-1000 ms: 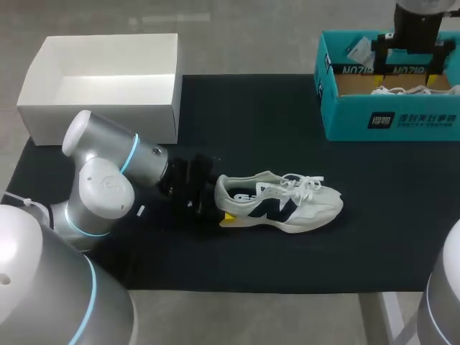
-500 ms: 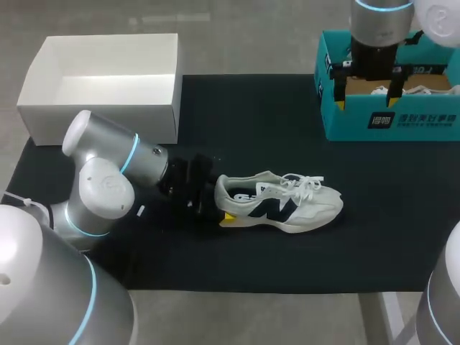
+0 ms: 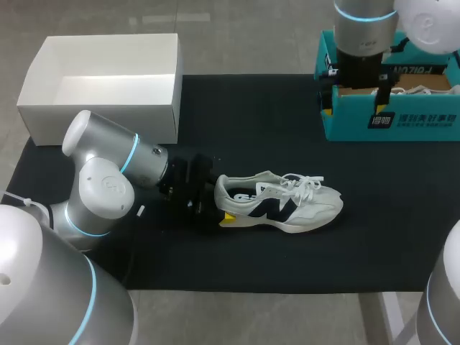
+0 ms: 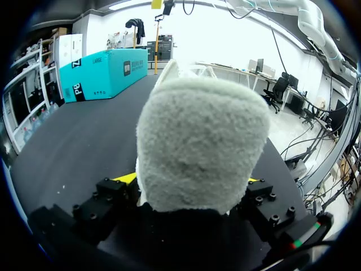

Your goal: Take the shoe out of the shoebox, open the shoe tongue, remove and reinsert the insole, then place the shoe into the shoebox

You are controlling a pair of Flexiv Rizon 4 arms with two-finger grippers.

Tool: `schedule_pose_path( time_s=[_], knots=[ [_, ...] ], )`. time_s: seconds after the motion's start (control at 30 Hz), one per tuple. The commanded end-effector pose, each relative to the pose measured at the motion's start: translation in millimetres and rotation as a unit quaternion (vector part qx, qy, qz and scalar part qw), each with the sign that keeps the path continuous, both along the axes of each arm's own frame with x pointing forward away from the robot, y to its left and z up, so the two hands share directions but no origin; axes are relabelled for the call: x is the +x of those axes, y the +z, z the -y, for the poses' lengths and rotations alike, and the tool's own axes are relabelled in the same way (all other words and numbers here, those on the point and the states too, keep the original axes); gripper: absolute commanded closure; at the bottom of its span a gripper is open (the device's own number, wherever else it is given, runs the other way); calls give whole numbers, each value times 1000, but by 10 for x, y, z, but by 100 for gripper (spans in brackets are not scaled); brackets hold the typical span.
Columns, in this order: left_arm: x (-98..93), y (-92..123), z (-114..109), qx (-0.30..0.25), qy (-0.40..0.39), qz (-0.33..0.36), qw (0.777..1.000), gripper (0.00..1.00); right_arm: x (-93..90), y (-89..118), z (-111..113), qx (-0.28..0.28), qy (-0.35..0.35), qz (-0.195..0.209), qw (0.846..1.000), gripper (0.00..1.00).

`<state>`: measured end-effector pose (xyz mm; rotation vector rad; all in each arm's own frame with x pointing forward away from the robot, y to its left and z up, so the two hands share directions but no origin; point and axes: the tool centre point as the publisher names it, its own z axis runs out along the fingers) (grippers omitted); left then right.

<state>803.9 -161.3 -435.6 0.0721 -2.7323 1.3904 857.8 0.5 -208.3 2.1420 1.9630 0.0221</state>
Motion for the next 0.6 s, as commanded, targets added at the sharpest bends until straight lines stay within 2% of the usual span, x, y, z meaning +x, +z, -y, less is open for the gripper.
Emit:
schedule_pose_path(
  time_s=[0.03, 0.13, 0.3, 0.47, 0.6],
  knots=[
    [21, -30, -19, 2, -1, -1, 1000, 100, -133, -58, -324, -18, -14, 3, 1000, 0],
    [21, -30, -19, 2, -1, -1, 1000, 100, -208, -117, -512, -26, -14, -3, 1000, 0],
    [21, -30, -19, 2, -1, -1, 1000, 100, -343, -227, -855, 6, -24, -3, 1000, 0],
    [21, -30, -19, 2, -1, -1, 1000, 100, -467, -383, -1159, 34, -35, -27, 998, 0],
    [21, -30, -19, 2, -1, -1, 1000, 100, -491, -397, -1201, 23, -28, -38, 999, 0]
  ],
)
